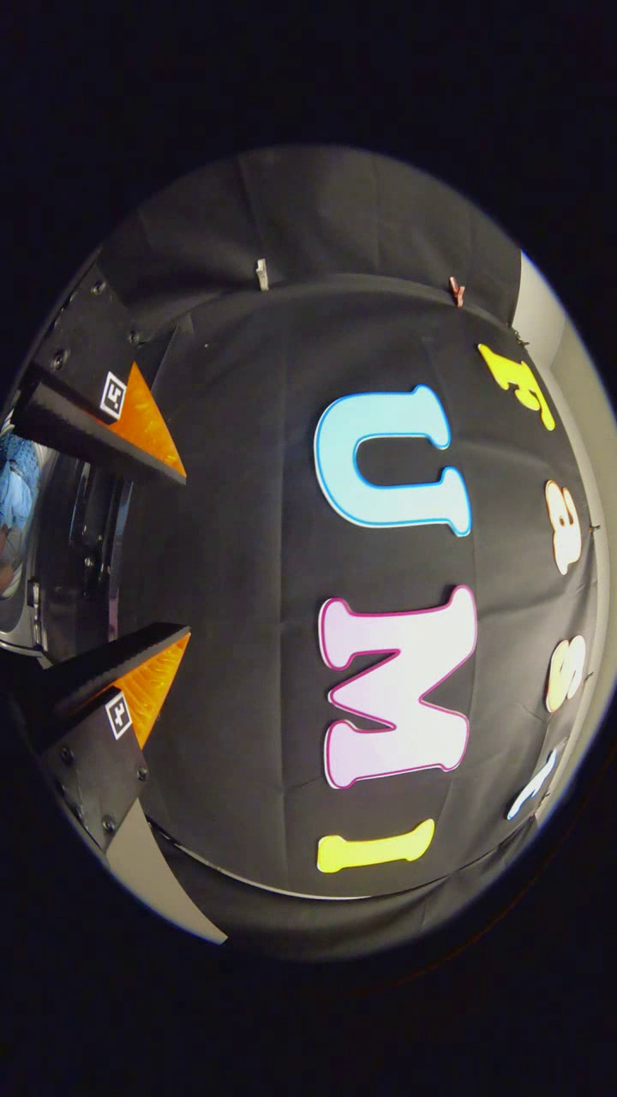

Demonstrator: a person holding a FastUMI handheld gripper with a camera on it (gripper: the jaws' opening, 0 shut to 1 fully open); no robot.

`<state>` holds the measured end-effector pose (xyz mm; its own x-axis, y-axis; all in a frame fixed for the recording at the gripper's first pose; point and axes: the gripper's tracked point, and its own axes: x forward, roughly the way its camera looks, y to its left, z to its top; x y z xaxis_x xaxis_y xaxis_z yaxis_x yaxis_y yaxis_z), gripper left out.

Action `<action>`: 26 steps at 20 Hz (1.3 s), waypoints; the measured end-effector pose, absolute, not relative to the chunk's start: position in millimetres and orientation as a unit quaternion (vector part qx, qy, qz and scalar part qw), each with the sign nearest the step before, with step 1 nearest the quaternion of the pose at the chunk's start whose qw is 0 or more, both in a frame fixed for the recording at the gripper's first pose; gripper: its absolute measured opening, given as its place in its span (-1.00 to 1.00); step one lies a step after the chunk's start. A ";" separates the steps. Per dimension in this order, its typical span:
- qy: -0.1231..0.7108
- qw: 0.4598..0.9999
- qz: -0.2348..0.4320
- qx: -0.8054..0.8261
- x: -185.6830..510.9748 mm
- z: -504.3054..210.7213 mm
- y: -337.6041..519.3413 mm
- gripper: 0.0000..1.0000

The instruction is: Put the clothes into the washing machine and then close the washing machine lid.

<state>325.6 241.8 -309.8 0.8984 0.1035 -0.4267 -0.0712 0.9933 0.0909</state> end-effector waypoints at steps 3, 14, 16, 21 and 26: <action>0.253 0.966 0.026 0.035 318.3 -320.6 234.4 0.98; 0.312 0.948 -0.002 0.062 302.4 -332.9 233.8 0.98; 0.322 0.945 -0.003 0.063 300.6 -334.4 233.8 0.98; 0.349 0.935 -0.008 0.066 279.2 -330.0 234.6 0.99; 0.365 0.929 -0.010 0.065 261.3 -325.6 236.1 0.99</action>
<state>261.3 236.1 -325.6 0.7334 0.0288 -0.6791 0.0661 0.9913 0.1135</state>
